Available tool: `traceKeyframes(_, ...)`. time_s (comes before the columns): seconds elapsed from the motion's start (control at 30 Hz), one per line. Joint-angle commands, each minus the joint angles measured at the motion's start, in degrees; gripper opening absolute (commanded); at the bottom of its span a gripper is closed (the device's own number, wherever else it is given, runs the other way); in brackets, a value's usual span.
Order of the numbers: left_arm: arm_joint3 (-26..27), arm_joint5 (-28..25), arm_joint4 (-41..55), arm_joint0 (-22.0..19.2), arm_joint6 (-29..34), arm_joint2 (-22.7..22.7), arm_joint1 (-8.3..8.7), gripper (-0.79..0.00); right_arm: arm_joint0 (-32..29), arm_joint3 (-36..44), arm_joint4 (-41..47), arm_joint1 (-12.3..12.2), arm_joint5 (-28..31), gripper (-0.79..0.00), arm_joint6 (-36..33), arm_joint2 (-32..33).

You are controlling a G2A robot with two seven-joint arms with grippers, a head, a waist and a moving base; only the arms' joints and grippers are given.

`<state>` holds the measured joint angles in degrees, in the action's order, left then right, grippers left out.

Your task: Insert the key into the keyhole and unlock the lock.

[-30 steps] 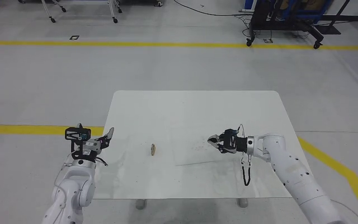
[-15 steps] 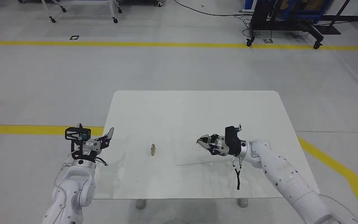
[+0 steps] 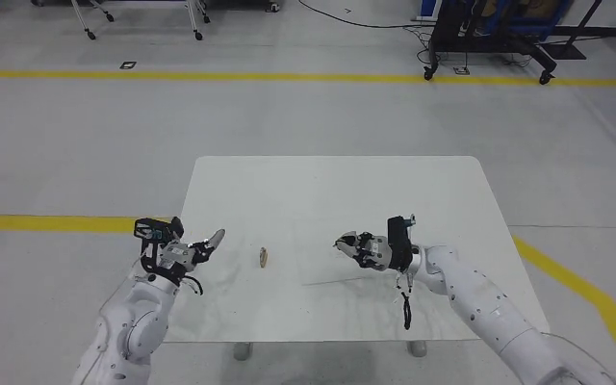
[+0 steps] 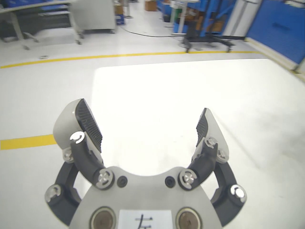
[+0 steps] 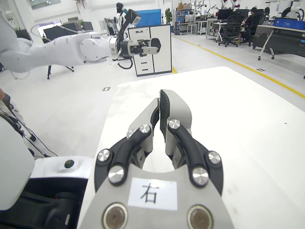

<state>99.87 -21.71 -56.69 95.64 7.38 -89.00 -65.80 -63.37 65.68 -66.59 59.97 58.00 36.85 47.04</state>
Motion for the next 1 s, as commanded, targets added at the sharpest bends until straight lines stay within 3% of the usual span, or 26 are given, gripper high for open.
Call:
traceKeyframes(0.0,-0.65,-8.7,7.97,-2.9,5.46,2.33,0.05,0.0,0.97,-1.08,3.42,0.29,0.0,-0.785,1.4,-3.05)
traceKeyframes(0.1,-3.63,-17.38,24.5,-8.36,16.07,6.6,0.07,0.0,2.65,-3.43,8.0,0.58,0.0,-0.785,3.2,-7.05)
traceKeyframes(0.17,-5.97,-19.63,36.27,-12.57,24.08,9.35,0.15,0.0,3.51,-4.85,10.97,0.63,0.0,-0.785,4.97,-9.37)
traceKeyframes(0.27,-10.24,-19.05,55.57,-18.94,38.09,13.73,0.34,0.0,4.24,-5.89,14.75,0.45,0.0,-0.785,8.91,-12.86)
traceKeyframes(0.33,-14.94,-15.04,63.09,-23.26,43.41,14.13,0.51,0.0,4.84,-5.98,18.31,0.26,0.0,-0.785,9.44,-14.37)
traceKeyframes(0.4,-17.83,-12.17,66.26,-26.15,45.28,14.55,0.46,0.0,4.96,-5.93,18.67,0.23,0.0,-0.785,9.43,-14.59)
traceKeyframes(0.67,-16.19,-12.15,65.04,-25.79,44.61,15.35,0.4,0.0,4.96,-5.93,18.67,0.23,0.0,-0.785,9.43,-14.59)
traceKeyframes(0.83,-14.05,-14.36,60.41,-25.6,44.27,17.94,0.32,-0.012,4.75,-3.39,26.55,0.75,0.0,-0.785,1.73,-15.12)
traceKeyframes(0.93,-14.5,-15.18,60.16,-26.09,45.29,19.46,0.27,-0.366,5.44,-2.65,33.6,0.98,0.0,-0.785,-4.21,-16.25)
traceKeyframes(0.97,-14.78,-14.93,60.15,-26.33,45.53,19.83,0.26,-0.403,5.66,-2.34,35.7,1.01,0.0,-0.785,-6.08,-16.64)
